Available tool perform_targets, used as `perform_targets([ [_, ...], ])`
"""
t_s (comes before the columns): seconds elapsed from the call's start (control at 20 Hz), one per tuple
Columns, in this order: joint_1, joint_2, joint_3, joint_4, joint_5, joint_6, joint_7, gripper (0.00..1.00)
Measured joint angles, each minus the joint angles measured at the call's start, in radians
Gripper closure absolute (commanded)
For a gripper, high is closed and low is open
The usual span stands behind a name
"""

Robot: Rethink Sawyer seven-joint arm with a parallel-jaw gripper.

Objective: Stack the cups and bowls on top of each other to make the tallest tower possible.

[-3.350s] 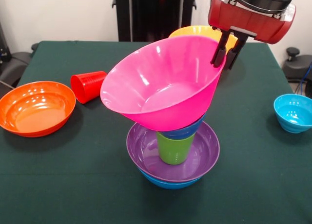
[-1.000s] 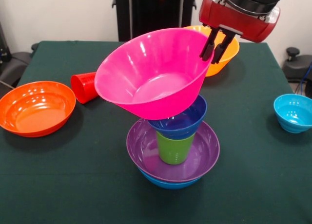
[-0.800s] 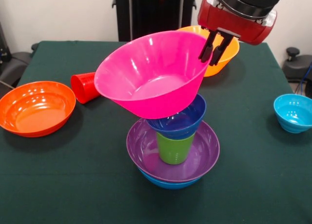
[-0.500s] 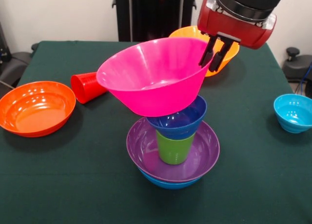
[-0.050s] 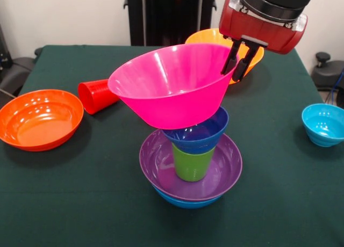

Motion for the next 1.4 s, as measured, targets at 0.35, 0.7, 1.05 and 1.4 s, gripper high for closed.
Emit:
perform_targets([
  [0.35, 0.000, 0.000, 0.000, 0.000, 0.000, 0.000, 0.000, 1.00],
  [0.7, 0.002, 0.004, 0.000, 0.000, 0.000, 0.000, 0.000, 1.00],
  [1.05, 0.008, 0.011, 0.000, -0.019, 0.000, 0.001, 0.000, 1.00],
  [1.4, 0.014, 0.015, 0.000, -0.052, 0.002, 0.018, 0.000, 1.00],
])
